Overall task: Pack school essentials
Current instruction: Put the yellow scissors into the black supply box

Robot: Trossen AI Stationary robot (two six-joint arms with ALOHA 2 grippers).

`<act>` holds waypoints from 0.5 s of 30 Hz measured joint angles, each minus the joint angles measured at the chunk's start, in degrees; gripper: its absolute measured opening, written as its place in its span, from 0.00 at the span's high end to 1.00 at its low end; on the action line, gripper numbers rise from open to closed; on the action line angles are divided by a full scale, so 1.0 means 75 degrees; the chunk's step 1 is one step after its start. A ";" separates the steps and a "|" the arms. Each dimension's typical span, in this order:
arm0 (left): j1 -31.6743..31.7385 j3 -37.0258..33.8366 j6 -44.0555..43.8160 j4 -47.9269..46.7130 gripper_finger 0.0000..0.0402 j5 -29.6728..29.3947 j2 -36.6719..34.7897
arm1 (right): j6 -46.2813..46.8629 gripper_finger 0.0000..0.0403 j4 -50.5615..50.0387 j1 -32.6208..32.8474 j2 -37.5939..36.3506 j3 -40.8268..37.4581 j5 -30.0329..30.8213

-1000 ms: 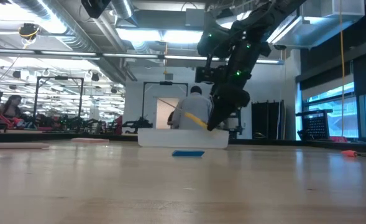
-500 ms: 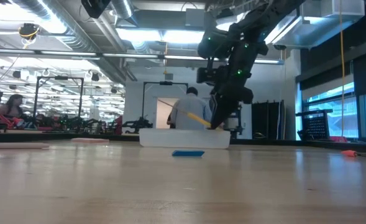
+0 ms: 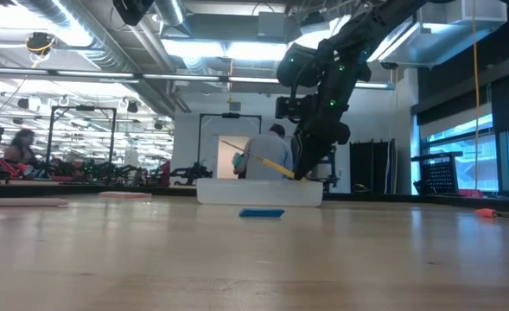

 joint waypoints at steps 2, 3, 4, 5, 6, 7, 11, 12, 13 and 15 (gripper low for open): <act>0.0000 0.0000 0.0000 0.0000 1.00 0.0000 0.0000 | -0.0003 0.92 -0.0005 0.0003 0.0001 0.0000 0.0000; 0.0000 0.0000 0.0000 0.0000 1.00 0.0000 0.0000 | -0.0012 0.92 -0.0011 0.0003 0.0003 0.0000 0.0000; 0.0000 0.0000 0.0000 0.0000 1.00 0.0000 0.0000 | -0.0019 0.92 -0.0015 0.0003 0.0003 0.0000 0.0000; 0.0000 0.0000 0.0000 0.0000 1.00 0.0000 0.0000 | -0.0020 0.92 -0.0012 0.0003 0.0003 0.0000 0.0000; 0.0000 0.0000 0.0000 0.0000 1.00 0.0000 0.0000 | -0.0022 0.92 -0.0012 0.0003 0.0003 -0.0003 0.0000; 0.0000 0.0000 0.0000 0.0000 1.00 0.0000 0.0000 | -0.0021 0.92 -0.0016 0.0003 0.0003 0.0000 0.0000; 0.0000 0.0000 0.0000 0.0000 1.00 0.0000 0.0000 | -0.0044 0.89 -0.0079 0.0003 0.0006 0.0000 0.0000; 0.0000 0.0000 0.0000 0.0000 1.00 0.0000 0.0000 | -0.0050 0.88 -0.0079 0.0003 0.0006 0.0000 0.0000; 0.0000 0.0000 -0.0003 0.0000 1.00 -0.0003 0.0000 | -0.0061 0.86 -0.0079 0.0003 0.0006 0.0000 0.0000; 0.0000 0.0000 -0.0086 0.0000 1.00 -0.0001 0.0000 | -0.0105 0.83 -0.0073 0.0003 0.0006 0.0000 0.0000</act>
